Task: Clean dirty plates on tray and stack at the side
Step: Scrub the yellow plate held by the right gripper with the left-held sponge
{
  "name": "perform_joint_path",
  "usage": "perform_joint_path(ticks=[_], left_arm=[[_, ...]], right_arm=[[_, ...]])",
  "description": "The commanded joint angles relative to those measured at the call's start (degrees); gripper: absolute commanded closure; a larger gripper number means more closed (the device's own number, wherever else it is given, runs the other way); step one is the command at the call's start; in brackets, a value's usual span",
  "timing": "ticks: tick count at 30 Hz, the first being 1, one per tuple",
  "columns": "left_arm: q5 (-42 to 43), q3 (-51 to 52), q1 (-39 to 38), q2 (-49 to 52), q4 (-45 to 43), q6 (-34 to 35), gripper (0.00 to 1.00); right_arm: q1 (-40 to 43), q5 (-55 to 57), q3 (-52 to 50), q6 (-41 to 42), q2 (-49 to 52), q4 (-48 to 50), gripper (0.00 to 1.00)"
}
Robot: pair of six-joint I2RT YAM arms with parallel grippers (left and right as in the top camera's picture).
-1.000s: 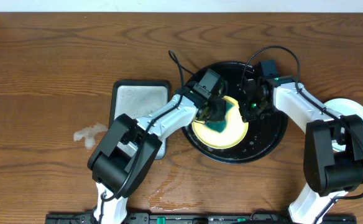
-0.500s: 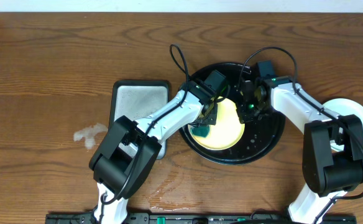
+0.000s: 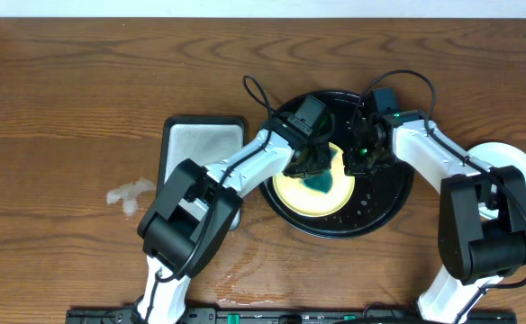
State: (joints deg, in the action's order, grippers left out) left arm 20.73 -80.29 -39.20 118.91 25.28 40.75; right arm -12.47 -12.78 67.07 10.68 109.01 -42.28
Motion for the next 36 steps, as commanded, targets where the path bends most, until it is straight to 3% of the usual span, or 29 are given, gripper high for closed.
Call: perform_joint_path(ticks=[1, 9, 15, 22, 30, 33, 36], left_arm=[[7.17, 0.94, -4.07, 3.89, 0.74, 2.01, 0.93], [5.66, 0.94, -4.68, 3.89, 5.77, 3.48, 0.93], [-8.28, 0.92, -0.31, 3.74, 10.80, 1.81, 0.93], [-21.92, -0.68, 5.92, 1.92, 11.19, -7.43, 0.92], [-40.19, -1.44, 4.85, 1.92, 14.45, -17.84, 0.92], [-40.54, -1.44, 3.08, 1.92, 14.82, -17.99, 0.93], [-33.14, -1.44, 0.92, 1.95, 13.05, -17.55, 0.93]], right_arm=[[0.07, 3.34, -0.74, 4.13, 0.72, 0.31, 0.99], [0.07, 3.34, -0.74, 5.16, 0.72, 0.28, 0.99], [0.04, 3.32, -0.74, 5.16, 0.72, 0.24, 0.99], [0.04, 3.34, -0.74, 5.14, 0.72, 0.22, 0.99], [0.04, 3.56, -0.74, 5.16, 0.72, 0.09, 0.99], [0.04, 3.58, -0.74, 5.16, 0.72, -0.13, 0.99], [0.07, 3.58, -0.74, 5.18, 0.72, -0.22, 0.99]])
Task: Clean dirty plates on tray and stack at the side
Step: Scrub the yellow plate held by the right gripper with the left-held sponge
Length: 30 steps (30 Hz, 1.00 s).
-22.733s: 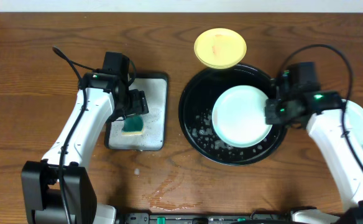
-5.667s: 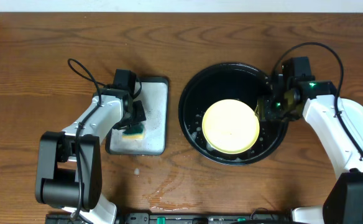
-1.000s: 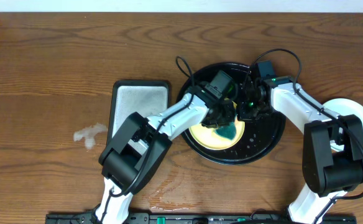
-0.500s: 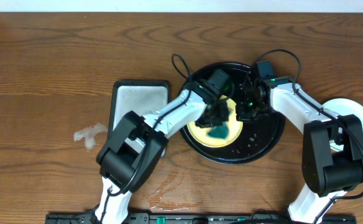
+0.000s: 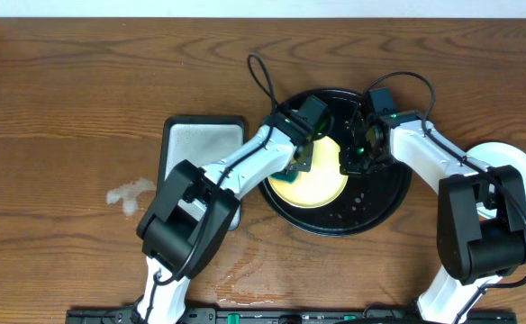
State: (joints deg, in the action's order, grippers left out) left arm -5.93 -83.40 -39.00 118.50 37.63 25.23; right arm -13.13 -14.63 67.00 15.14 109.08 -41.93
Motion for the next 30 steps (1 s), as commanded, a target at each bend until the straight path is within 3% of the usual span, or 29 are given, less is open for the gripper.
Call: perform_joint_path(ticks=[1, 2, 7, 10, 16, 21, 26, 30], left_arm=[[-2.67, 1.66, 0.15, 2.36, -0.35, -1.99, 0.93], [6.16, 1.68, -0.83, 2.38, -2.84, 0.74, 0.93], [23.34, 2.14, -2.25, 2.40, -9.20, 9.73, 0.92], [28.33, 2.23, -2.99, 2.43, -11.76, 13.33, 0.93], [32.26, 2.23, -4.11, 2.43, -11.37, 13.64, 0.93], [25.88, 2.23, -2.78, 2.43, -4.39, 12.92, 0.93], [-0.13, 2.16, -1.36, 2.40, 4.00, 9.73, 0.93], [-10.40, 1.29, -1.25, 2.32, 4.98, 7.87, 0.93]], right_arm=[[0.72, 5.44, -0.68, 0.72, 0.66, -0.59, 0.99], [0.72, 5.44, -0.68, 0.72, 0.66, -0.72, 0.99], [0.70, 5.42, -0.68, 0.72, 0.66, -0.98, 0.99], [0.70, 5.42, -0.68, 0.72, 0.66, -1.14, 0.99], [0.70, 5.42, -0.68, 0.72, 0.66, -1.22, 0.99], [0.70, 5.40, -0.68, 0.72, 0.66, -1.49, 0.99], [0.70, 5.40, -0.68, 0.70, 0.66, -1.57, 0.99], [0.70, 5.42, -0.68, 0.70, 0.66, -1.60, 0.99]])
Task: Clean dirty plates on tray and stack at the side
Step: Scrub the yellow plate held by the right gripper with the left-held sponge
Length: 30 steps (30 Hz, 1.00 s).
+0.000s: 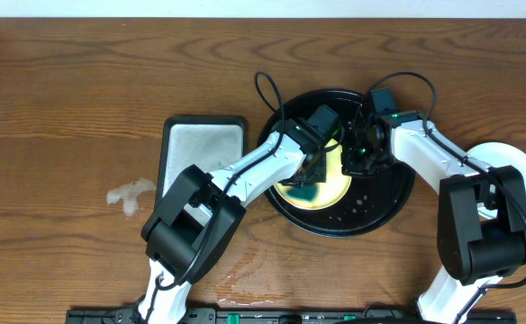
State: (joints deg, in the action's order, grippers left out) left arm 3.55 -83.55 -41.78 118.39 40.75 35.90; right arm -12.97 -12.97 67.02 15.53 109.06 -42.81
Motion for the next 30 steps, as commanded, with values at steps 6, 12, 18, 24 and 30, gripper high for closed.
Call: perform_joint_path(ticks=[6, 12, 18, 24, 30], left_arm=[[-24.68, -3.65, 1.46, 1.46, 3.37, -5.51, 0.93], [-17.03, -8.41, 1.51, -4.59, 5.14, -5.44, 0.93], [-6.67, -8.41, 3.06, -14.95, 9.29, -5.46, 0.93], [-1.79, -7.87, 9.01, -20.48, 15.87, -6.73, 0.92], [5.70, -4.92, 8.07, -17.05, 6.71, -16.41, 0.59]], right_arm=[[0.55, 3.76, -0.70, 0.28, 0.68, -0.87, 0.99], [0.57, 3.91, -0.70, -0.04, 0.68, -1.16, 0.99], [0.55, 3.98, -0.70, -3.04, 0.68, -1.77, 0.97], [0.55, 3.52, -0.70, -5.35, 0.68, -1.81, 0.89], [0.55, 3.48, -0.70, -5.31, 0.68, -2.10, 0.90]])
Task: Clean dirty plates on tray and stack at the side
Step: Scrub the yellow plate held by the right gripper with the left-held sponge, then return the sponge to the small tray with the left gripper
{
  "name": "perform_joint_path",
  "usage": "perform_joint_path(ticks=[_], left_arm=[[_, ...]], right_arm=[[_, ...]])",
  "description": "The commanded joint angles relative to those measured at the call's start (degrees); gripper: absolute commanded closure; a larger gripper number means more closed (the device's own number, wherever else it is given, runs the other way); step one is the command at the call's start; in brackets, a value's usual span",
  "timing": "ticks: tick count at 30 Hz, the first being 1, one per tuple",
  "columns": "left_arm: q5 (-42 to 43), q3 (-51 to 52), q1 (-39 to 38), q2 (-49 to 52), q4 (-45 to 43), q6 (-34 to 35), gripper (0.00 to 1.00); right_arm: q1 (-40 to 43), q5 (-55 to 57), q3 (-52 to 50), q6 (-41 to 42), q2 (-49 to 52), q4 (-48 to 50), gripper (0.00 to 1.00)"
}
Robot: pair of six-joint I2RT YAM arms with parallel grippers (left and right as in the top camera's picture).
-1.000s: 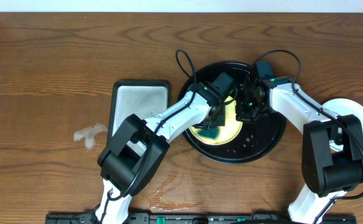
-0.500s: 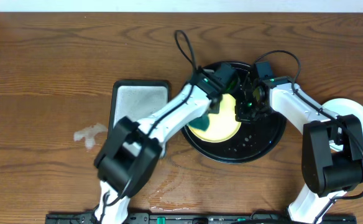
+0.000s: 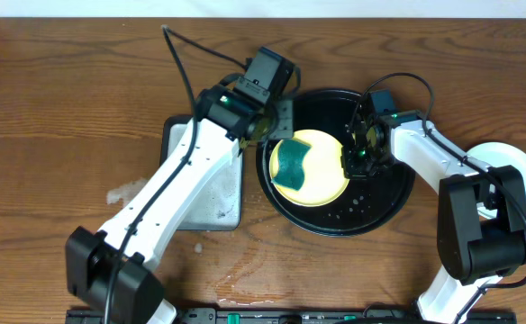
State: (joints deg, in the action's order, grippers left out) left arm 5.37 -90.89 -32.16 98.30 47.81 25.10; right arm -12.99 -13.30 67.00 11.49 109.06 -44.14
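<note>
A yellow plate (image 3: 317, 175) lies in the round black tray (image 3: 380, 202) at the middle of the table. A green sponge (image 3: 291, 162) rests flat on the plate's left part, with nothing gripping it. My left gripper (image 3: 279, 121) is raised over the tray's left rim, just up-left of the sponge, and its fingers look open and empty. My right gripper (image 3: 350, 160) is shut on the plate's right rim. Water drops dot the tray floor.
A white plate (image 3: 508, 171) sits at the right edge, partly under the right arm. A grey rectangular mat with a dark rim (image 3: 186, 144) lies left of the tray, under the left arm. Wet patches (image 3: 128, 193) mark the wood at left and front.
My left gripper was down on the plate with the sponge under it. Now it is lifted back to the upper left, and the sponge lies loose on the plate. The right gripper stays put.
My left gripper had the sponge on the plate's middle, then on its upper left, then further toward the front, while the right gripper stayed on the plate's right rim. Now the sponge lies alone on the plate and the left arm has drawn away.
</note>
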Motion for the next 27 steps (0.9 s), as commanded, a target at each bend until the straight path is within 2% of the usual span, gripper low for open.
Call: perform_joint_path(ticks=[1, 3, 7, 14, 15, 16, 18, 23, 27], left_arm=[[3.17, 2.82, -1.68, 4.42, -0.35, -5.60, 0.58], [2.97, 3.52, -1.77, 7.34, -0.52, -5.62, 0.51], [3.61, 3.78, -1.92, 14.88, -1.11, -4.37, 0.48], [8.63, 3.78, -3.76, 24.44, -3.61, -4.39, 0.47], [9.01, 3.78, -4.02, 25.31, -3.78, -4.52, 0.52], [8.98, 3.78, -4.28, 25.97, -3.80, -4.52, 0.67], [8.98, 3.76, -4.31, 26.03, -3.80, -4.52, 0.90], [8.96, 2.56, -3.93, 23.30, -2.56, -4.52, 0.93], [7.41, 1.60, -2.78, 17.18, 0.24, -4.50, 0.92]], right_arm=[[0.57, 3.85, -0.70, -1.29, 0.68, -1.11, 0.90], [0.57, 3.85, -0.70, -1.29, 0.68, -1.66, 0.90], [0.57, 3.85, -0.68, -1.29, 0.68, -1.97, 0.90], [0.57, 3.82, -0.68, -1.27, 0.68, -1.95, 0.90], [0.57, 3.82, -0.70, -1.27, 0.68, -1.97, 0.90], [0.57, 3.82, -0.70, -1.27, 0.68, -1.97, 0.90], [0.57, 3.82, -0.70, -1.27, 0.68, -1.92, 0.90], [0.57, 3.85, -0.68, -1.27, 0.68, -1.79, 0.90], [0.63, 3.87, -0.68, -1.27, 0.68, -1.75, 0.93]])
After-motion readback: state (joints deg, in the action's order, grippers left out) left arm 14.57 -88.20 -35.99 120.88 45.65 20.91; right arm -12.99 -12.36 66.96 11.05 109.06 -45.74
